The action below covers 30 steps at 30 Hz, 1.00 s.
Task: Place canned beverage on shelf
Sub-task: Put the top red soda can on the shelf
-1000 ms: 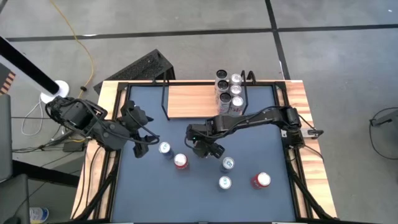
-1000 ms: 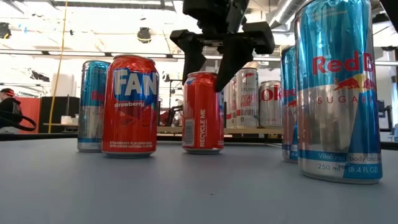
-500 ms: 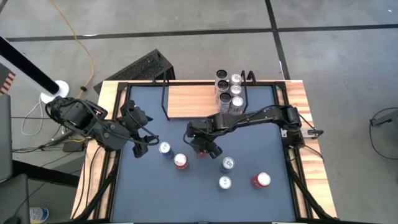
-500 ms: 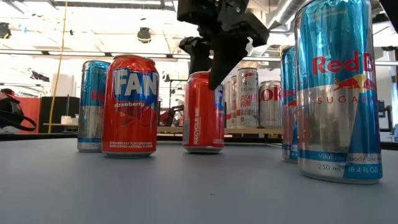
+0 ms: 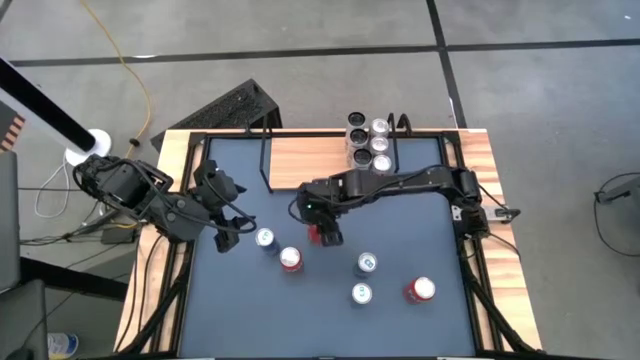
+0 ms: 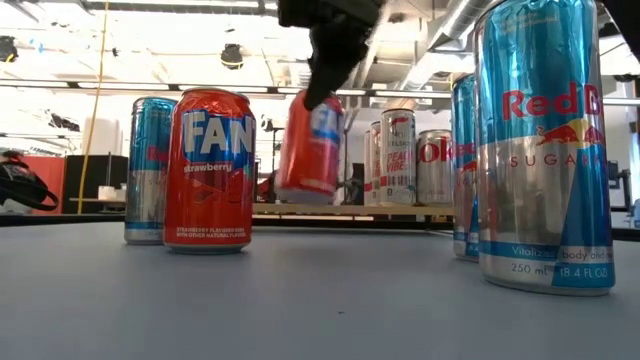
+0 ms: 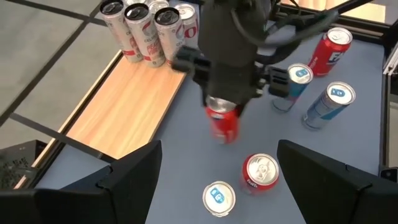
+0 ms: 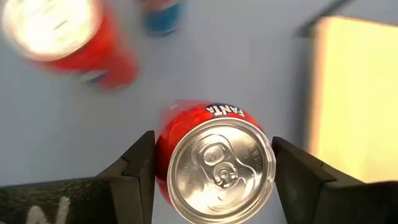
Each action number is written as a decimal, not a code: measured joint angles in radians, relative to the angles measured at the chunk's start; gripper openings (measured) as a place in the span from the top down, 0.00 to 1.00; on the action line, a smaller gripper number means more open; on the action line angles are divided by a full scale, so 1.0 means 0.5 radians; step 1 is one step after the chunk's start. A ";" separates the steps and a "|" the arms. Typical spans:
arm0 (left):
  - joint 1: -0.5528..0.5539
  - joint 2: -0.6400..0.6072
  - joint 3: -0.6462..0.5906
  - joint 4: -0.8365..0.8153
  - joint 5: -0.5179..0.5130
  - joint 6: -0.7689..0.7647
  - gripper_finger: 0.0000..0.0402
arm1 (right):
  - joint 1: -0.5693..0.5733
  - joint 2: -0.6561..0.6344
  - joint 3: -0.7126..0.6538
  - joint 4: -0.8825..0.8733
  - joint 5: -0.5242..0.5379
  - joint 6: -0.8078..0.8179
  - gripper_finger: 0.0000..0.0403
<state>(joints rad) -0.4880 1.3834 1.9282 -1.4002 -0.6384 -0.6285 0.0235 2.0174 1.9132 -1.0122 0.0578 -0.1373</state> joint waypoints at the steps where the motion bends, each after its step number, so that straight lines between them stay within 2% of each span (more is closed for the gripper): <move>1: 0.001 0.000 0.000 0.002 -0.005 0.000 0.23 | -0.012 0.000 0.025 -0.002 0.071 0.043 0.43; 6: 0.001 0.000 0.000 0.004 -0.032 0.028 0.23 | -0.123 -0.002 0.173 -0.096 0.199 0.131 0.43; 10: 0.001 0.000 0.000 0.005 -0.062 0.057 0.23 | -0.252 -0.005 0.309 -0.094 0.206 0.192 0.43; 15: 0.001 0.000 0.000 0.004 -0.063 0.113 0.23 | -0.453 -0.005 0.413 -0.117 0.213 0.094 0.43; 23: 0.001 0.000 0.000 0.002 -0.116 0.195 0.23 | -0.767 0.002 0.424 -0.107 0.222 -0.066 0.43; 30: 0.044 -0.005 0.000 -0.029 -0.152 0.197 0.23 | -0.941 0.002 0.424 -0.032 0.271 -0.168 0.43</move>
<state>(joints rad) -0.4657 1.3811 1.9282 -1.4146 -0.7143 -0.5301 -0.4472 2.0182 2.1250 -1.0284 0.1932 -0.2213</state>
